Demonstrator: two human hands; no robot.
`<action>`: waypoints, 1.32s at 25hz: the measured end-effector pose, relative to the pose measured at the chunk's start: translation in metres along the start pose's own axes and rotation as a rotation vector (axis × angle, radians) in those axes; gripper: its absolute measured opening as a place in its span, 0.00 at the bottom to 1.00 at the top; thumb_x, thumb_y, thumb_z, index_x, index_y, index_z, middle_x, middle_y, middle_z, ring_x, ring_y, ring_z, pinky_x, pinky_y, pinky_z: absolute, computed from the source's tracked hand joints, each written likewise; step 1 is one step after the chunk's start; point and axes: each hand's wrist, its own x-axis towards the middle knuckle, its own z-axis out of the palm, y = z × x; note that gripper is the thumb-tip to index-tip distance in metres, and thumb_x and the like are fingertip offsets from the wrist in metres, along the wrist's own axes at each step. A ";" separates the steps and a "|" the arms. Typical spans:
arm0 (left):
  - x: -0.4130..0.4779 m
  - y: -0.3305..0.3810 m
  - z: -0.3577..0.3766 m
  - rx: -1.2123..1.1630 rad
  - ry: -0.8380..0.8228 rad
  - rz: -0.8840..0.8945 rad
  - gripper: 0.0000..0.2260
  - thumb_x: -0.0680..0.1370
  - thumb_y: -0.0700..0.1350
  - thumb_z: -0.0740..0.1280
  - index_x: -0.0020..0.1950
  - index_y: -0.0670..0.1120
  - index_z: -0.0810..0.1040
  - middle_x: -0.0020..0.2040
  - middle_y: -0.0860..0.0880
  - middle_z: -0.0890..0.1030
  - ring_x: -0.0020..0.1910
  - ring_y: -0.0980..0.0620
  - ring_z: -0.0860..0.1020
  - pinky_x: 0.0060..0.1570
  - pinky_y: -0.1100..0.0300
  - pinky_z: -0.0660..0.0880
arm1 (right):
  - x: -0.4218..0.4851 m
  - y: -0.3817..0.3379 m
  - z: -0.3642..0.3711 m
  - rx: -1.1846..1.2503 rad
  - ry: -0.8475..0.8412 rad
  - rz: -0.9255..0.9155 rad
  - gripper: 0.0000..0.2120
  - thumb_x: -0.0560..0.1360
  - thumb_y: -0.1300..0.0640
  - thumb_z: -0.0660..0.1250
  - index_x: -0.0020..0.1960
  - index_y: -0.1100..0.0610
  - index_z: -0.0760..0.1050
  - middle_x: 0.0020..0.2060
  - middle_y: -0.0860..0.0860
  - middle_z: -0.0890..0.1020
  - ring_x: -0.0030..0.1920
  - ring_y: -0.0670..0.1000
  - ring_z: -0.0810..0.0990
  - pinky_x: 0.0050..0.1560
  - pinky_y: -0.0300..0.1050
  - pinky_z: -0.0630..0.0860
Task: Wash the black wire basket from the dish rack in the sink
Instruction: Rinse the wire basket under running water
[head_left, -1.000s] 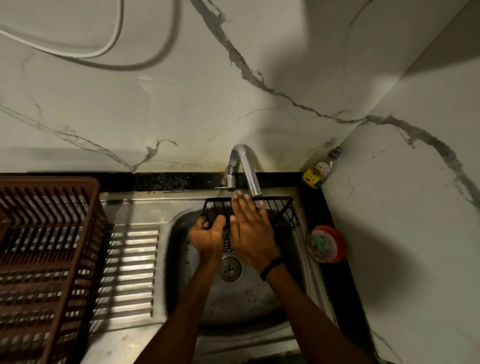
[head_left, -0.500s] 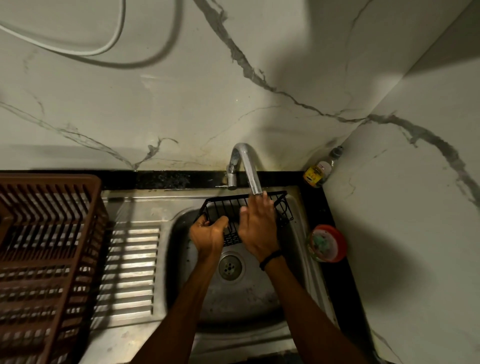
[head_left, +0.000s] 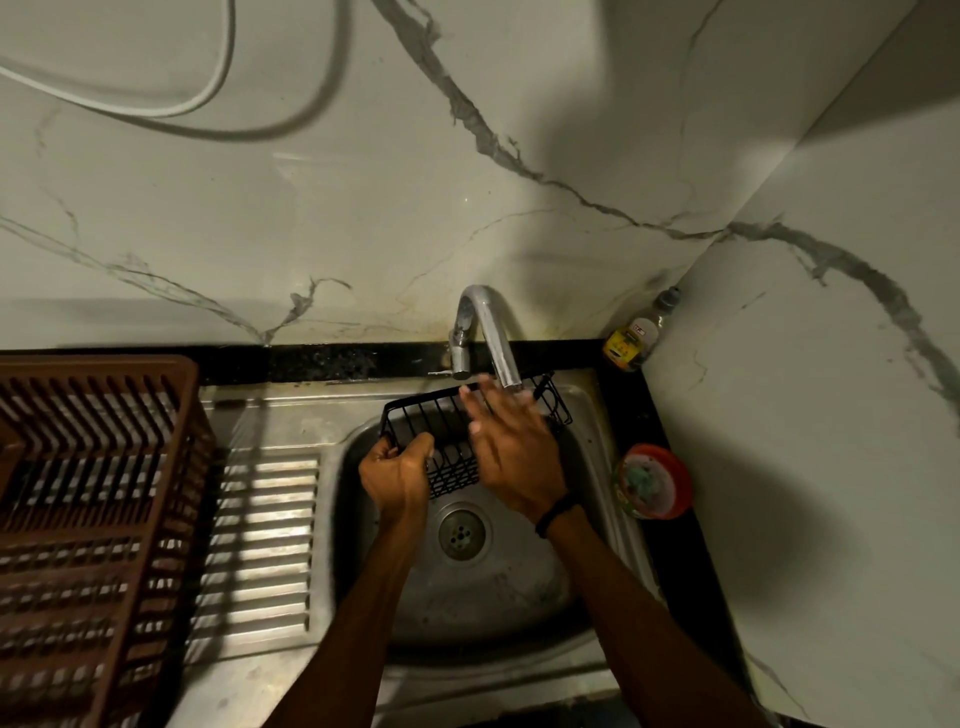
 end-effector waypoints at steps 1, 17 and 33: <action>-0.001 0.001 -0.002 0.019 -0.008 0.016 0.04 0.74 0.32 0.71 0.47 0.37 0.83 0.38 0.41 0.83 0.30 0.59 0.79 0.35 0.57 0.78 | 0.005 0.015 -0.001 0.012 0.053 0.142 0.26 0.82 0.48 0.46 0.77 0.56 0.60 0.77 0.55 0.62 0.78 0.52 0.54 0.78 0.54 0.46; -0.004 -0.002 -0.002 0.016 -0.009 -0.011 0.03 0.73 0.36 0.73 0.45 0.42 0.83 0.37 0.48 0.82 0.32 0.57 0.80 0.33 0.61 0.78 | 0.000 0.001 0.004 0.027 0.028 0.057 0.27 0.82 0.46 0.46 0.77 0.56 0.60 0.77 0.54 0.62 0.78 0.53 0.56 0.78 0.53 0.49; -0.001 0.004 0.002 0.036 -0.031 -0.105 0.05 0.70 0.43 0.76 0.42 0.51 0.83 0.36 0.53 0.85 0.42 0.45 0.84 0.47 0.50 0.81 | -0.001 -0.036 0.013 0.191 0.001 -0.093 0.26 0.84 0.49 0.47 0.79 0.58 0.54 0.78 0.53 0.57 0.79 0.48 0.50 0.78 0.47 0.50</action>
